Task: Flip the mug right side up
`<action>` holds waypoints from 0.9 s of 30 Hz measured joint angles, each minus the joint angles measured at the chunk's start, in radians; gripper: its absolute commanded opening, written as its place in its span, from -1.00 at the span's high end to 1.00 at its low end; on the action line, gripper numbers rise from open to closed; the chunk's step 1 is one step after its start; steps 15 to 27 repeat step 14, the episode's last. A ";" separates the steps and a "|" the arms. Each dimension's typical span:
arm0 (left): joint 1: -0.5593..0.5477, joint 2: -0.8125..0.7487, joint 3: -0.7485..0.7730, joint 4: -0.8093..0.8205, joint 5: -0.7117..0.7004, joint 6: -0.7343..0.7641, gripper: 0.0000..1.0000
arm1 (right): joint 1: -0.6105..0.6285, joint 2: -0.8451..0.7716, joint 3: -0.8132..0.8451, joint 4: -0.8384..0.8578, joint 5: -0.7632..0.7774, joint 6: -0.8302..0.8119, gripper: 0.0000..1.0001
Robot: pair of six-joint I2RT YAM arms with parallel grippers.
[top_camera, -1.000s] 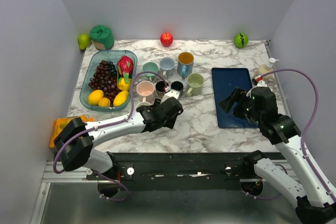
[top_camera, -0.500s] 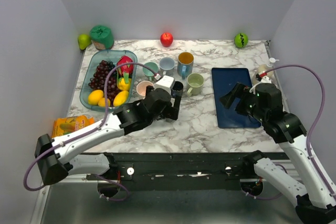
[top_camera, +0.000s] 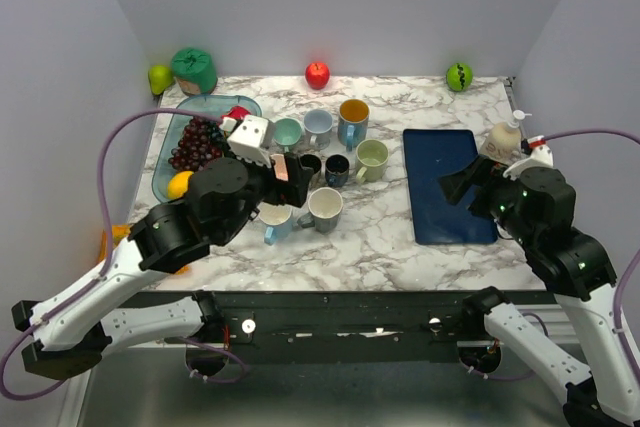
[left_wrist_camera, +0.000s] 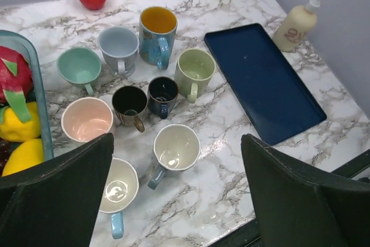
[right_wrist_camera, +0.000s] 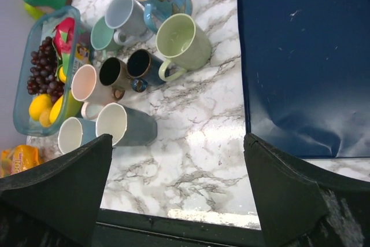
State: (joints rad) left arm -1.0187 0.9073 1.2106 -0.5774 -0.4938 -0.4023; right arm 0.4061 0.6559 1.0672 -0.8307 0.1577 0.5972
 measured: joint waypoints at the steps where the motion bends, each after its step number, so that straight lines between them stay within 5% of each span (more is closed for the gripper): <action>1: 0.000 -0.013 0.018 -0.005 -0.006 0.012 -0.98 | 0.000 -0.004 0.010 -0.002 0.007 -0.003 -1.00; 9: 0.000 -0.043 0.145 -0.082 -0.064 0.063 -0.98 | 0.000 -0.008 0.074 -0.010 0.040 -0.023 -1.00; 27: -0.001 -0.049 0.149 -0.118 -0.089 0.078 -0.98 | 0.000 -0.002 0.089 -0.010 0.043 -0.023 -1.00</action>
